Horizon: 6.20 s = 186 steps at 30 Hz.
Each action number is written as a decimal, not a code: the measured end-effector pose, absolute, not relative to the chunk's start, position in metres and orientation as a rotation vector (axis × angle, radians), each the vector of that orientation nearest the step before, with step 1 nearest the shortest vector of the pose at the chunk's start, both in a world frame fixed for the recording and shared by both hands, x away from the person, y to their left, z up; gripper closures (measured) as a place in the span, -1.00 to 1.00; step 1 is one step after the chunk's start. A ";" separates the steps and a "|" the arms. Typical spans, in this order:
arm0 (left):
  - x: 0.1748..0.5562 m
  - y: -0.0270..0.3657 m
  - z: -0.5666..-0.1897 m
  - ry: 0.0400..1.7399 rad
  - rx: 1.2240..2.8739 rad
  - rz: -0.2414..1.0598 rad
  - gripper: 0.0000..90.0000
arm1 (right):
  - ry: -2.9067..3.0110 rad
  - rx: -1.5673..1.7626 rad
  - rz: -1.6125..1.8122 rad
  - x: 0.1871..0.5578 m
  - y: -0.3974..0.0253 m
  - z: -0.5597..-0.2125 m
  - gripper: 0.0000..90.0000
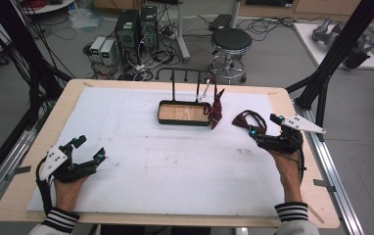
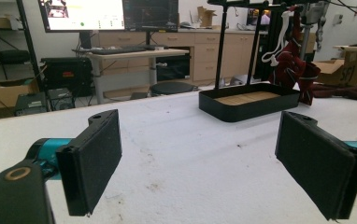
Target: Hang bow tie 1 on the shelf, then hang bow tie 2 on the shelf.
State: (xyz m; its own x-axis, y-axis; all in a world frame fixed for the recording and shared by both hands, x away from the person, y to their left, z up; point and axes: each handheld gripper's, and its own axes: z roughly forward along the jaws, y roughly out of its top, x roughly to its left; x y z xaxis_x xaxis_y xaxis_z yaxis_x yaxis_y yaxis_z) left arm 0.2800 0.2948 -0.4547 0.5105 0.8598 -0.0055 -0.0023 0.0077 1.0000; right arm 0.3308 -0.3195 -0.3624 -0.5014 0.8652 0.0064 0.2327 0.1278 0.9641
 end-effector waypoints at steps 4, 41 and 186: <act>0.280 0.295 -0.455 0.805 1.410 0.805 -0.67 | 1.823 1.060 1.401 0.328 -0.319 -0.367 -0.77; 0.280 0.295 -0.455 0.806 1.411 0.807 -0.67 | 1.968 1.056 1.223 0.366 -0.323 -0.345 -0.77; 0.279 0.294 -0.455 0.800 1.414 0.817 -0.67 | 2.053 1.305 1.118 0.435 -0.313 -0.345 0.75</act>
State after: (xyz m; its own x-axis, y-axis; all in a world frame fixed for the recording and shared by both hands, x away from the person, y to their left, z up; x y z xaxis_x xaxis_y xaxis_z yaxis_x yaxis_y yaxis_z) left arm 0.2790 0.2940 -0.4547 0.5077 0.8615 0.0087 -0.0098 -0.0043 0.9999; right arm 0.4346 -0.3132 -0.3446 -0.4440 0.8950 0.0422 0.5211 0.2196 0.8248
